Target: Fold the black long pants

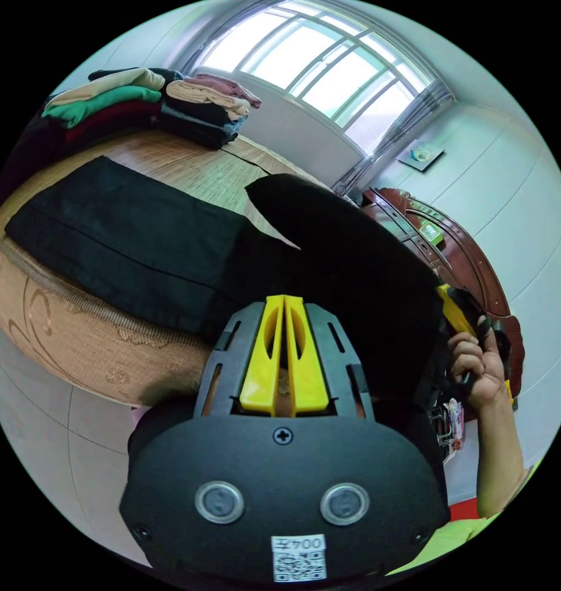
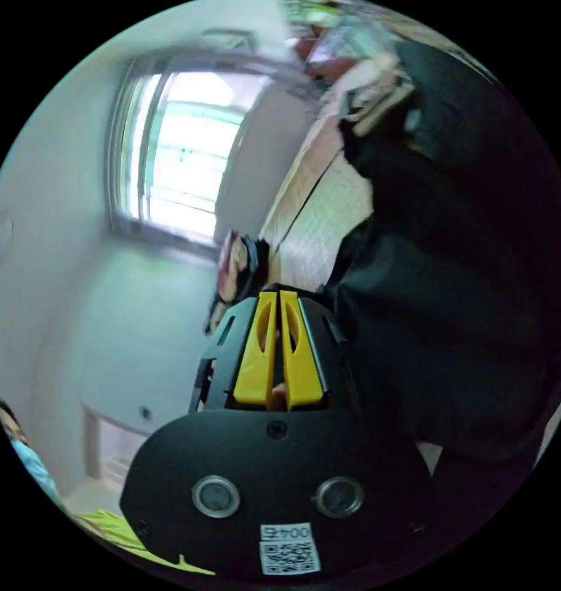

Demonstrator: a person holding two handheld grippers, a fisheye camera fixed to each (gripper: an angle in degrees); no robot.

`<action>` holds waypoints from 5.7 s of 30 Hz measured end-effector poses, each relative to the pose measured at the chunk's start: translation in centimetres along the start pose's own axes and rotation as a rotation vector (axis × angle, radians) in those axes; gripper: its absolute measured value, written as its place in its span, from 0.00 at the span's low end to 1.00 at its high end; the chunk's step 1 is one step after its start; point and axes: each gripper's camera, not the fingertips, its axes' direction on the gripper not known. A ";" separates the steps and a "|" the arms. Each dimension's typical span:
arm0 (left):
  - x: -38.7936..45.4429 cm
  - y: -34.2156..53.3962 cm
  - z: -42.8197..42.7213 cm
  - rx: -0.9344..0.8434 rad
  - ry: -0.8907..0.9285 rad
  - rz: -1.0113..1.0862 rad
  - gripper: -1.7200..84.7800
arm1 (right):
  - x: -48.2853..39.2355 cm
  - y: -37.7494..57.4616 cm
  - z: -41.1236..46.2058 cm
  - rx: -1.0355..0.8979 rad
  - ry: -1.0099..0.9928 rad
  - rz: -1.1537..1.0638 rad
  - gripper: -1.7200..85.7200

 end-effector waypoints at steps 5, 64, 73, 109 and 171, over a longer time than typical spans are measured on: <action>-0.4 0.4 1.6 -0.045 -0.006 0.065 0.03 | 11.1 2.7 -4.8 0.065 -0.012 0.168 0.01; 11.5 -6.4 20.4 -0.269 0.174 0.559 0.17 | 13.1 10.5 16.2 -0.331 -0.045 -0.137 0.02; -6.7 -14.4 22.8 -0.387 0.378 -0.192 0.14 | 11.5 10.8 18.5 -0.335 -0.044 -0.142 0.02; 20.7 -12.7 30.6 -0.223 0.433 -0.127 0.04 | 9.3 10.5 19.7 -0.315 -0.094 -0.150 0.02; 38.2 -24.7 -5.5 0.098 -0.194 -0.216 0.03 | 13.4 6.5 13.3 -0.410 -0.326 -0.146 0.01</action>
